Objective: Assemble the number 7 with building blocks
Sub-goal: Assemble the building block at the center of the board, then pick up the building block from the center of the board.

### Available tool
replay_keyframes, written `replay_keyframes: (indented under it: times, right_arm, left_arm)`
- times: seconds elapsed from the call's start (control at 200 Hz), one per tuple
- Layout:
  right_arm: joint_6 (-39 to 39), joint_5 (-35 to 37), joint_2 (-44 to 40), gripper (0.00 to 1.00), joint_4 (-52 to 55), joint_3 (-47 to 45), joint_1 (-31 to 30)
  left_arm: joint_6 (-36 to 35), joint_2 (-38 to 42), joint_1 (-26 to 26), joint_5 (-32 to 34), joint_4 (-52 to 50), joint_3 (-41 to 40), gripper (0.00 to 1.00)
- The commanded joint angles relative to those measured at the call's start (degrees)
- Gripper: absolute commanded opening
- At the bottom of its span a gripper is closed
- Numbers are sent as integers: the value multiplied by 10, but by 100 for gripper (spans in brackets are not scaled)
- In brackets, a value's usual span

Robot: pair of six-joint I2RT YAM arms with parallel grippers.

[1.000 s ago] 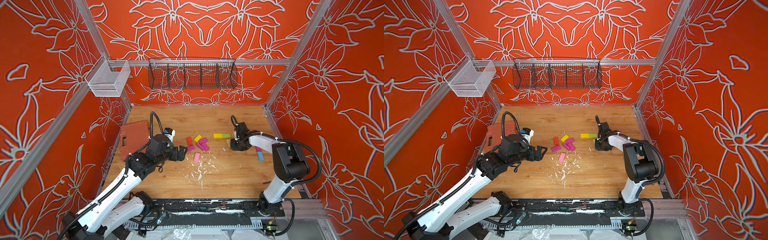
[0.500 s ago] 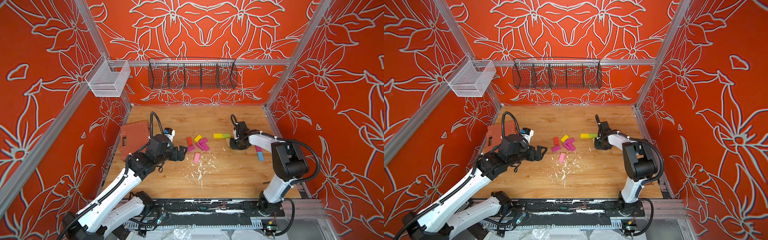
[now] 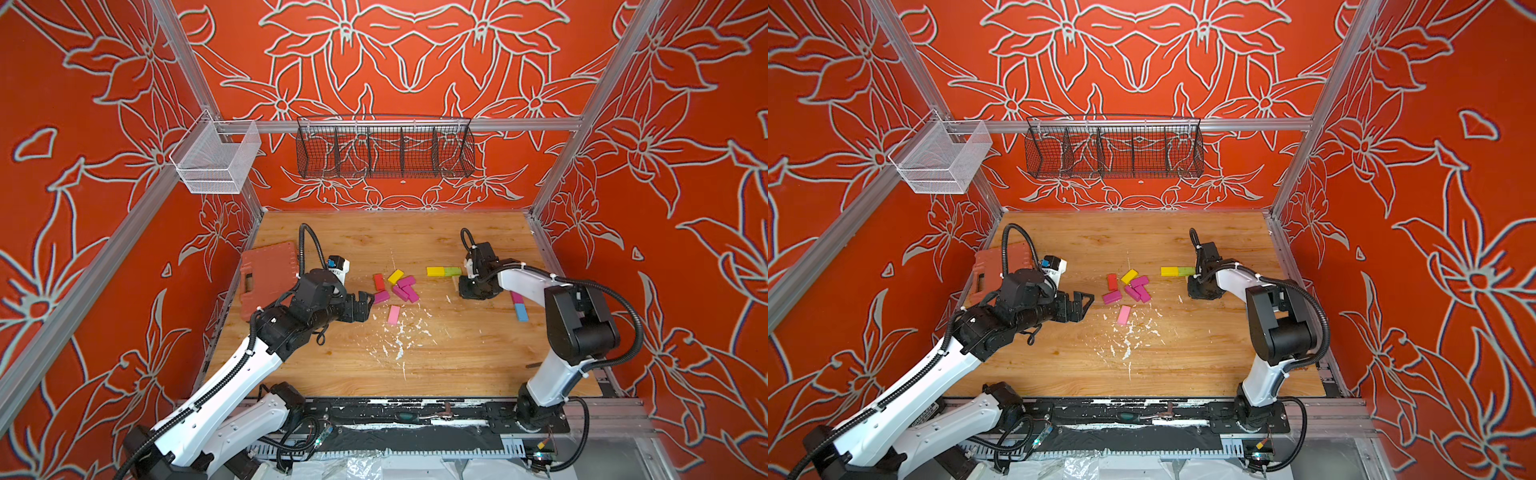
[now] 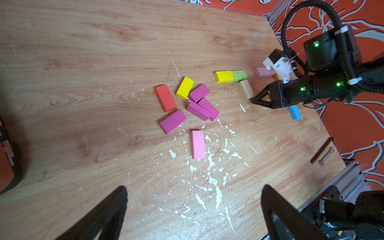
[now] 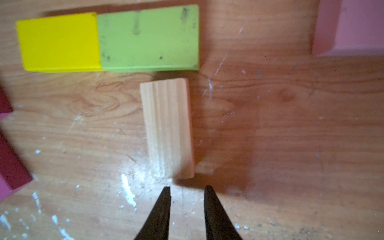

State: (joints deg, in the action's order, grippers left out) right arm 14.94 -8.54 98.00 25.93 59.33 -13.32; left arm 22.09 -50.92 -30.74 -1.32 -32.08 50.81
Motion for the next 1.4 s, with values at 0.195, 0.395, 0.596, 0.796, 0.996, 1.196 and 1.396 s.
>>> replay_keyframes:
  times: [0.195, 0.395, 0.596, 0.796, 0.996, 1.196, 1.396]
  right_arm:
    - [-81, -70, -56, 45, -6, 11, -108]
    - [-89, -77, -2, 53, -37, 42, -164]
    - [-94, -49, 53, 54, -43, 78, -197]
    - [-99, -1, 102, 54, -28, 120, -218]
    - [-103, 36, 121, 44, -18, 135, -224]
    - [-106, 49, 131, 37, -16, 133, -226]
    - [-100, 74, 116, 31, -15, 122, -226]
  left_arm:
    - [12, 16, 2, -2, -55, 16, 97]
    - [19, 35, 2, -4, -118, 31, 97]
    - [13, 59, 2, -5, -163, 35, 97]
    - [12, 76, 2, -2, -158, 26, 97]
    - [13, 74, 2, -4, -151, 25, 97]
    - [16, 71, 2, -9, -142, 22, 97]
    - [20, 58, 2, -17, -136, 22, 97]
